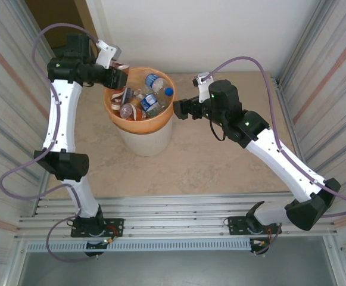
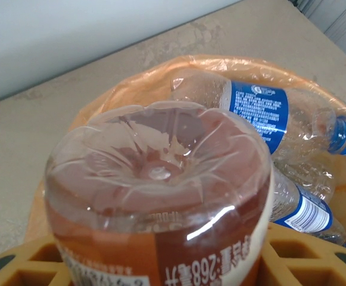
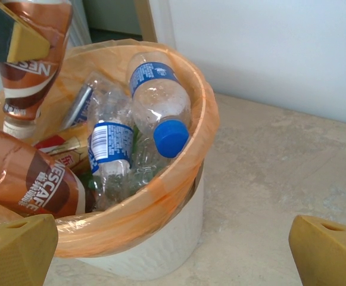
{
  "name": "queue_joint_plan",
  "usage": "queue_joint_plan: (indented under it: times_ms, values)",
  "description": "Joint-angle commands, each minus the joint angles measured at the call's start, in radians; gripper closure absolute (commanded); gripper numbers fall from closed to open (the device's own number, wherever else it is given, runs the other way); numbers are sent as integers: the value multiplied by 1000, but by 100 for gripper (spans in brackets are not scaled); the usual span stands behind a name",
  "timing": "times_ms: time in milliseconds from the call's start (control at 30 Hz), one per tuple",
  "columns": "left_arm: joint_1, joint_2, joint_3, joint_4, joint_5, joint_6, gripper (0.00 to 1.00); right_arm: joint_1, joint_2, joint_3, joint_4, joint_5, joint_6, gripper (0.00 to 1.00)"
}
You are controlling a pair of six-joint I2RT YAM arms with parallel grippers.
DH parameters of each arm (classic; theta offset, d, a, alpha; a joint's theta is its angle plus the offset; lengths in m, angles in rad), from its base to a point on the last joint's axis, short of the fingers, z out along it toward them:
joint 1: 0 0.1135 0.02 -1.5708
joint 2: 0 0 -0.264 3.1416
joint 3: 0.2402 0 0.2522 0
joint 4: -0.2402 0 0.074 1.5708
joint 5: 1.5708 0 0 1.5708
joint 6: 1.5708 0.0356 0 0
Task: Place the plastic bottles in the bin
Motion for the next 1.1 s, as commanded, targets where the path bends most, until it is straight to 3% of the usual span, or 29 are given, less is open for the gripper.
queue_joint_plan:
  times_ms: [0,100,200,467,533,633,800,1067]
  values:
    - [-4,15,35,-47,20,17,82,-10,5,-9,-2,7,18,2]
    - [-19,31,53,-62,18,21,71,-11,6,-9,-2,7,19,2]
    - [-28,43,76,-74,11,21,52,-13,5,-10,-2,7,19,2]
    - [-31,43,108,-65,7,-8,25,-13,3,-12,5,4,19,2]
    - [-32,36,109,-61,8,-12,22,-15,0,-14,4,3,19,2]
    - [-32,29,105,-55,14,-16,22,-15,0,-18,7,1,19,2]
    - [-32,28,96,-39,14,-31,32,-17,-1,-22,9,-3,20,2]
    - [-39,36,49,-17,21,-47,58,-20,-6,-32,12,-4,25,2]
